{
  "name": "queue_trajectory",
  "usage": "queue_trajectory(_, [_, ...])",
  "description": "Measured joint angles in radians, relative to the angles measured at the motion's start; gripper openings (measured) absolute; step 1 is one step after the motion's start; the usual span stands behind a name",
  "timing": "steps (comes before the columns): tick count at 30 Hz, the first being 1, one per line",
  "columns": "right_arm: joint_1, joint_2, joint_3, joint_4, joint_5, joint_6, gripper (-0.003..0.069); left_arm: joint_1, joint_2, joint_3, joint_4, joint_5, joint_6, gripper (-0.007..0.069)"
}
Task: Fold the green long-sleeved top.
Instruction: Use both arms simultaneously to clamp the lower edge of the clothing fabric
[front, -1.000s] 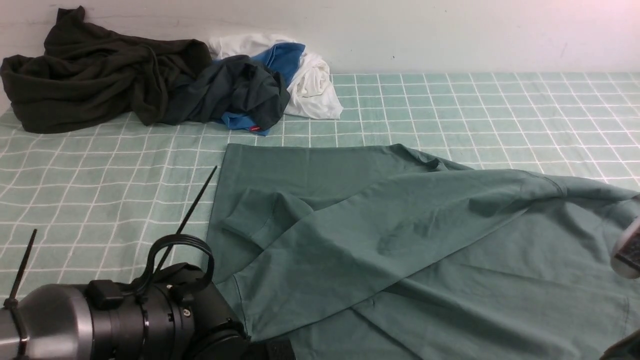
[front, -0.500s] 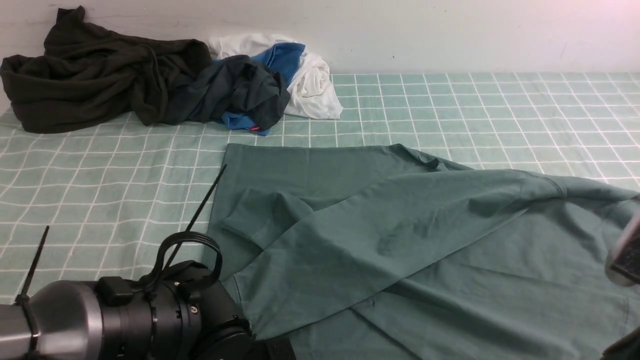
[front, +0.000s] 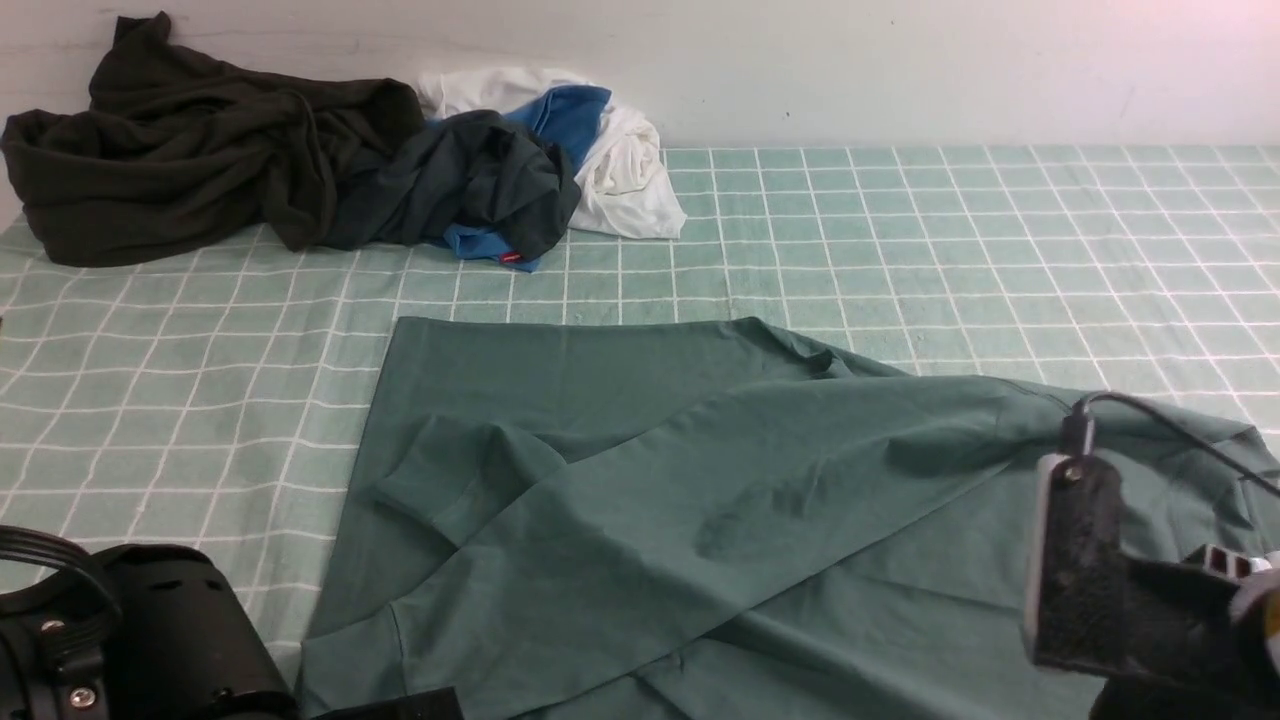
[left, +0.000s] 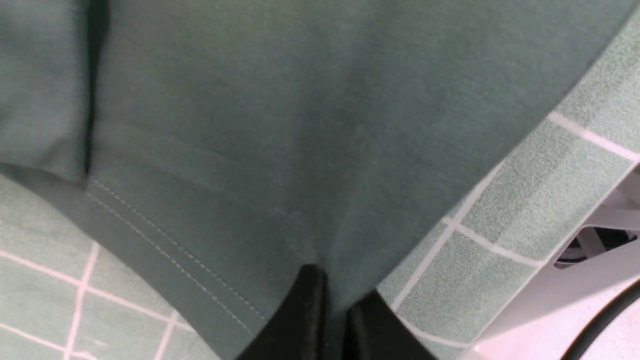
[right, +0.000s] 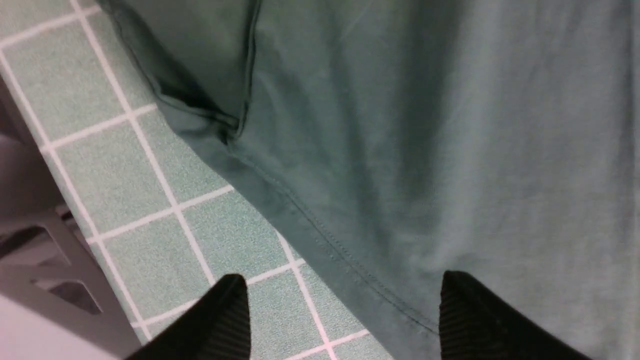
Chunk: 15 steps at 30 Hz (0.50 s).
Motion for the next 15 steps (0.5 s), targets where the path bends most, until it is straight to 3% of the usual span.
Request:
queue_trajectory(6, [0.0, 0.11, 0.15, -0.118, -0.129, -0.037, 0.0479, 0.0, 0.0, 0.001, 0.0, -0.021, -0.004, 0.0006])
queue_trajectory(12, [0.0, 0.147, 0.285, -0.279, -0.355, -0.009, 0.0479, 0.0, 0.0, 0.001, 0.0, -0.053, -0.003, 0.0006])
queue_trajectory(15, [0.0, 0.158, 0.298, -0.326, -0.372, 0.026, 0.0479, 0.0, 0.0, 0.001, 0.0, -0.056, -0.003, 0.0006])
